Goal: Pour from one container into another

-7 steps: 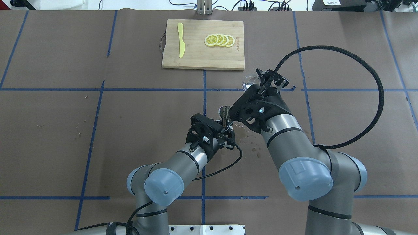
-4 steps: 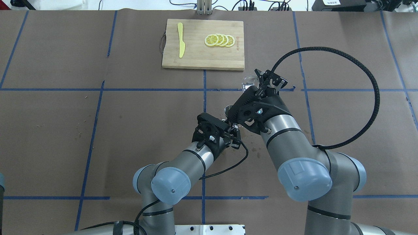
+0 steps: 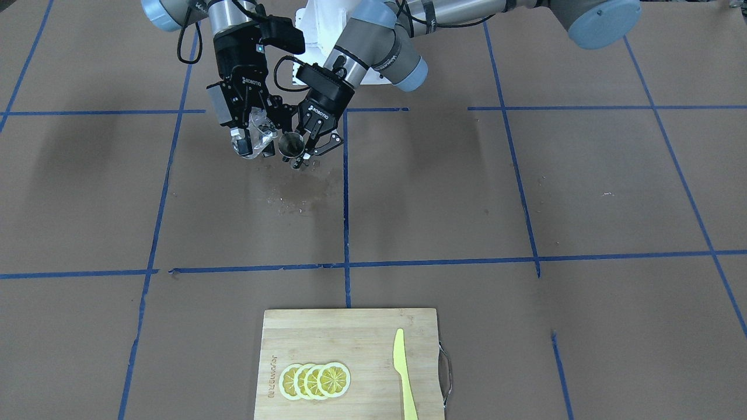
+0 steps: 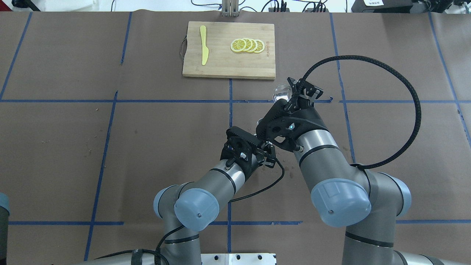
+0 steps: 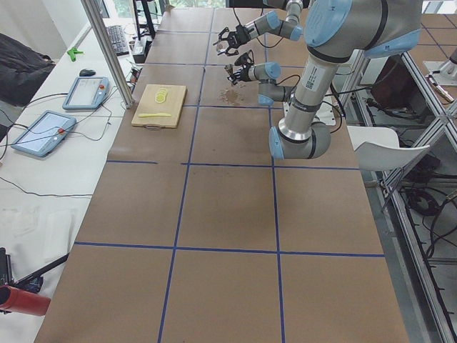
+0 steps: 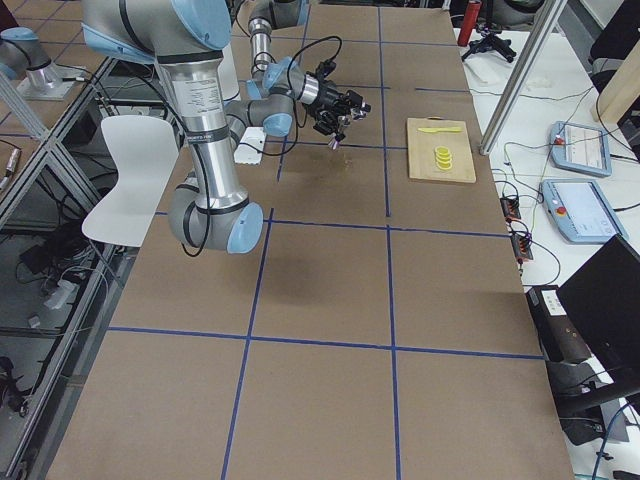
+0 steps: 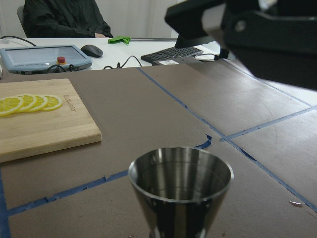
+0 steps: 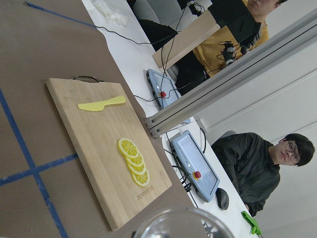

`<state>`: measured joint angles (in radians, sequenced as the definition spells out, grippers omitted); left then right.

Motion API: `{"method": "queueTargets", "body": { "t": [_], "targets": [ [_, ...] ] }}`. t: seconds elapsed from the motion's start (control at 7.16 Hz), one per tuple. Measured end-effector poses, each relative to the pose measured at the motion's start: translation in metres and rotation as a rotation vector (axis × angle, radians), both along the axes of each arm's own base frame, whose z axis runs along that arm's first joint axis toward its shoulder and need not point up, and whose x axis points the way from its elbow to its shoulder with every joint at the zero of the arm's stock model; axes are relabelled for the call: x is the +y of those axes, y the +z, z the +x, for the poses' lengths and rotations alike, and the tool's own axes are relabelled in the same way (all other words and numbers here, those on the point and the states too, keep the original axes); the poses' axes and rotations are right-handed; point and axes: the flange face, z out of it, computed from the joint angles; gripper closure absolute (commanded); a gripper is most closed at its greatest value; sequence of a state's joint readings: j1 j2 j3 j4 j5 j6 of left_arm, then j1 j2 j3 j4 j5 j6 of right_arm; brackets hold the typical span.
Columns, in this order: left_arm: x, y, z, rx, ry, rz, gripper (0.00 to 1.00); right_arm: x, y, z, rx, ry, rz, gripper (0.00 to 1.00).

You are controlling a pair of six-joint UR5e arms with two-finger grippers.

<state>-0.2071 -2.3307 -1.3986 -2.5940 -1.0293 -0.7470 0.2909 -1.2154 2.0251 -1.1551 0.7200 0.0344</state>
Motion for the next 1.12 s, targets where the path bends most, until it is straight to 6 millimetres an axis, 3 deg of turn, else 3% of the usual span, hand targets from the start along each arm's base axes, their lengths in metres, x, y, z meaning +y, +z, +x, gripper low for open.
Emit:
{"method": "queueTargets", "body": {
  "t": [1.12],
  "targets": [
    [-0.0006,-0.0001,0.0075,-0.008,0.01,-0.001,1.0,-0.0006,-0.0003,0.0008,0.082,0.013,0.03,1.0]
  ]
}}
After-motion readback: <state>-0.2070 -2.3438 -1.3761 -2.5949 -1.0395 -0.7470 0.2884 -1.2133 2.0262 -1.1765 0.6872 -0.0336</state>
